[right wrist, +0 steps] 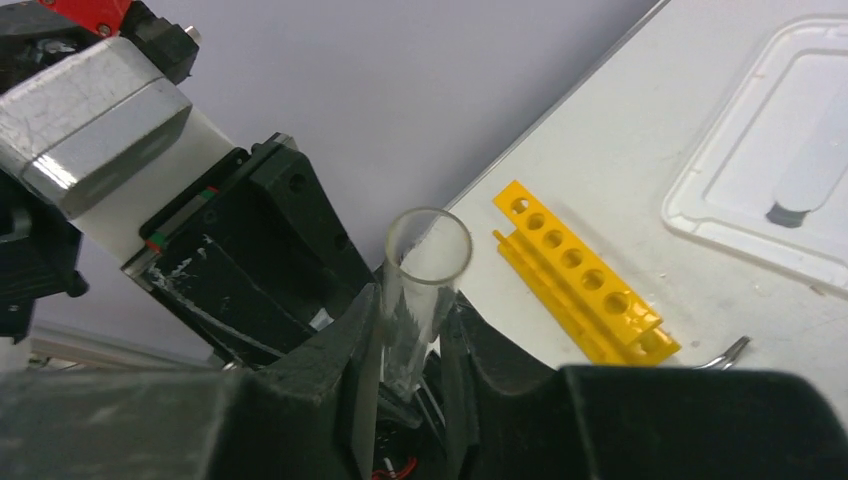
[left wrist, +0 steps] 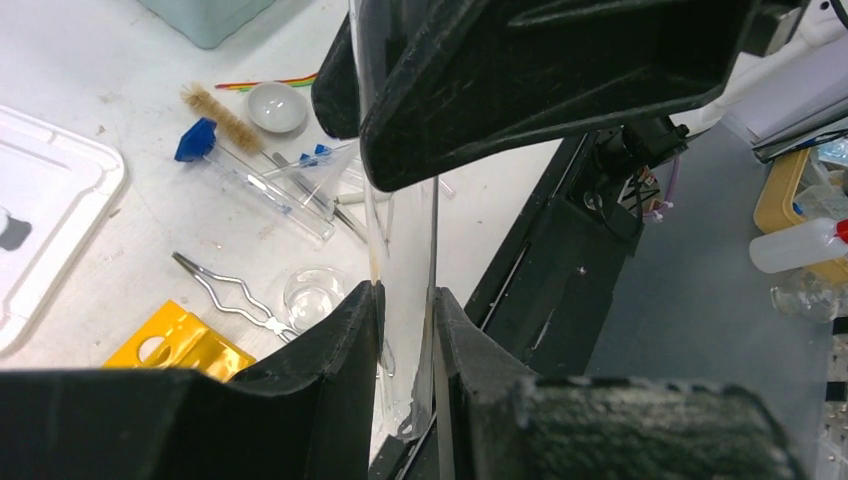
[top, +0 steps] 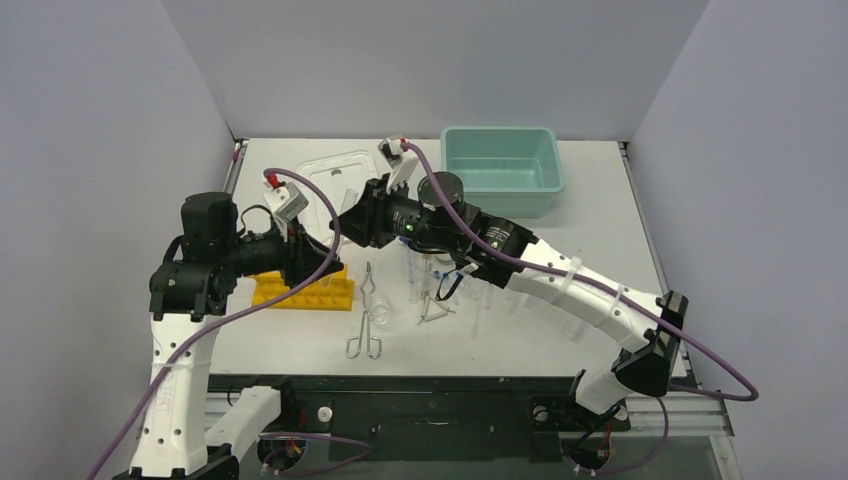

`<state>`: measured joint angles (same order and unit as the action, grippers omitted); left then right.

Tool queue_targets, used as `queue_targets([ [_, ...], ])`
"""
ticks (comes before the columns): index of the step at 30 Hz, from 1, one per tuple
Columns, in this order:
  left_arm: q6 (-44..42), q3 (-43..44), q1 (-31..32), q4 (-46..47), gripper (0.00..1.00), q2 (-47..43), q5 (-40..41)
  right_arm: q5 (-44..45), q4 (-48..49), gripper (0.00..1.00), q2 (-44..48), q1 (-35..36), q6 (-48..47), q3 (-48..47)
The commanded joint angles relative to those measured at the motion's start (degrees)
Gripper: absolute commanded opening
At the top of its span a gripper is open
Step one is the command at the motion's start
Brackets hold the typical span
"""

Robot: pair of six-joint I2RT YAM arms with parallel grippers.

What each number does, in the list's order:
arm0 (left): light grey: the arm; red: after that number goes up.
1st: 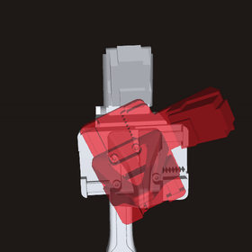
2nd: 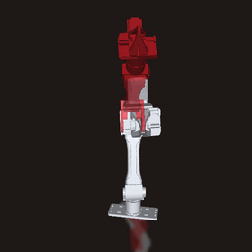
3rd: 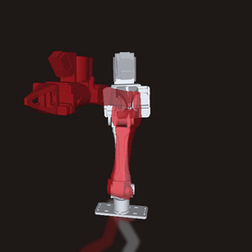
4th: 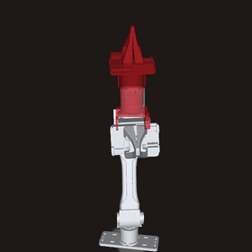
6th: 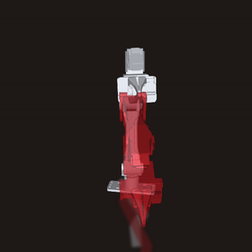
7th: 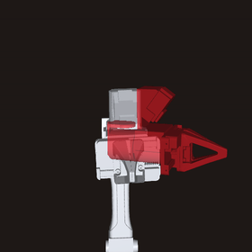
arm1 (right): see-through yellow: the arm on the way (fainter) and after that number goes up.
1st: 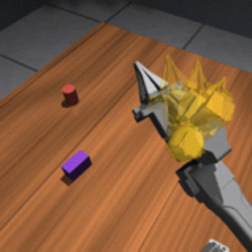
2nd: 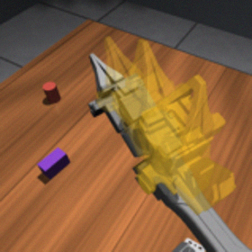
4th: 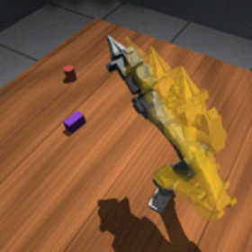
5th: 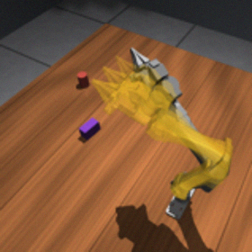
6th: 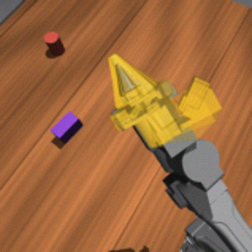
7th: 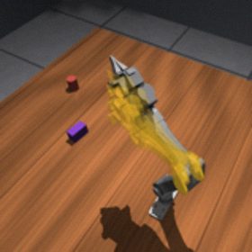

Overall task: Organize the chemistry lab equipment
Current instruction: Insert the test tube into the slot of the test tube rack.

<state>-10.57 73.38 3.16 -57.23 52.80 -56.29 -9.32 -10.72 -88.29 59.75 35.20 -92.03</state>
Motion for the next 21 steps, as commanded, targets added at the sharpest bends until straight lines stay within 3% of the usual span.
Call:
queue_targets([
  [1, -2.6, 1.4, 0.0, -1.5, 0.09, -0.6, -2.2, 1.2, 2.7, 0.13, -0.3, -0.9, -0.7, -2.7],
  [3, -2.6, 1.2, 0.0, -1.4, 0.09, -0.4, -2.1, 1.3, 2.7, 0.02, -0.2, -1.3, -0.9, -2.1],
  [5, -2.0, 1.0, 0.0, -0.8, 0.12, -0.1, -1.3, 1.5, 2.9, 0.00, 0.3, -1.6, -1.2, -1.1],
  [7, -1.1, 0.7, 0.0, 0.0, 0.22, 0.3, 0.3, 2.2, 2.9, 0.00, 1.0, -2.0, -1.6, 0.4],
  [8, -0.2, 0.8, 0.0, 0.4, 0.37, 0.7, 2.1, 2.7, 2.9, 0.00, 1.5, -2.2, -1.8, 1.5],
  [10, 0.8, 0.9, -0.1, 1.4, 0.53, 1.4, 5.4, 3.6, 2.8, 0.00, 2.3, -2.8, -2.0, 3.3],
  [14, 1.4, 0.7, -0.1, 2.7, 0.71, 2.8, 14.2, 7.2, 0.6, 0.00, 3.7, -3.7, -3.7, 6.2],
  [18, 0.8, 0.5, -0.5, 2.3, 0.96, 4.2, 24.5, 13.3, -3.0, 0.00, 5.2, -3.9, -7.4, 8.4],
  [21, -0.5, 0.1, -2.2, 1.5, 0.97, 5.2, 31.3, 18.0, -5.7, 0.00, 5.8, -4.1, -9.1, 9.5],
])
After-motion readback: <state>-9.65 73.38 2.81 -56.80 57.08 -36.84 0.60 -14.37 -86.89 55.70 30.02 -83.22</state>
